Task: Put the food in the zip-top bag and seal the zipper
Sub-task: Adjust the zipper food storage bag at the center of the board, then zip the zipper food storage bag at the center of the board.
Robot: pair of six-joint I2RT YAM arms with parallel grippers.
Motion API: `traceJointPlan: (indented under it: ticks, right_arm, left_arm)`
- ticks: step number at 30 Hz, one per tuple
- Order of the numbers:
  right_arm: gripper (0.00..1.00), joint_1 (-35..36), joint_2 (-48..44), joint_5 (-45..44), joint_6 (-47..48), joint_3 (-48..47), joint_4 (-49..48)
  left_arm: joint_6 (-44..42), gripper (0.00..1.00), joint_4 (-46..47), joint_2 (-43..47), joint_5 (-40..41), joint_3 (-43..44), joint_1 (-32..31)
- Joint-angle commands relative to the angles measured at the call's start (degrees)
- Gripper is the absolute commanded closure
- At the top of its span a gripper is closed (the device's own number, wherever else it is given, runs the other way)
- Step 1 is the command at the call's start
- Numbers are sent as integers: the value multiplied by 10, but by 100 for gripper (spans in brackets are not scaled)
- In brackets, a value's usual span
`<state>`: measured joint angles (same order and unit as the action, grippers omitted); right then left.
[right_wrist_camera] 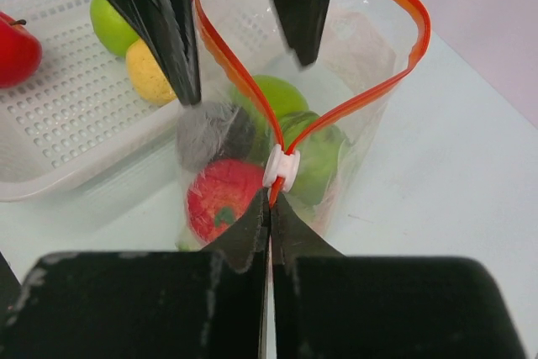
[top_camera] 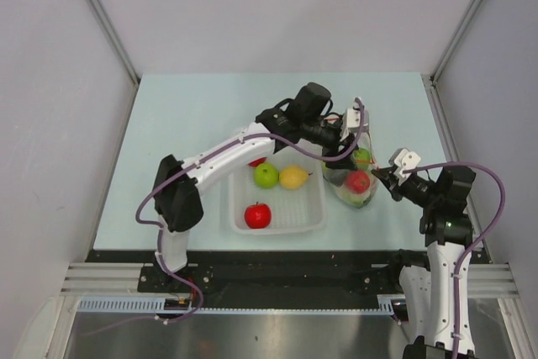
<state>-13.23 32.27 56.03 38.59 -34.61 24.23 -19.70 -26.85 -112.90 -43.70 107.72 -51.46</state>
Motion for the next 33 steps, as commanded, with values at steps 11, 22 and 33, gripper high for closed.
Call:
traceJointPlan:
  ticks: [11, 22, 33]
  right_arm:
    - [100, -3, -37, 13, 25, -3, 28]
    - [100, -3, -41, 10, 29, -3, 32]
    - [100, -3, -34, 6, 30, -4, 36]
  left_arm:
    - [-332, 38, 7, 73, 59, -16, -71]
    - [-351, 56, -53, 3, 79, 64, -91]
    - [-370, 92, -71, -6, 89, 64, -88]
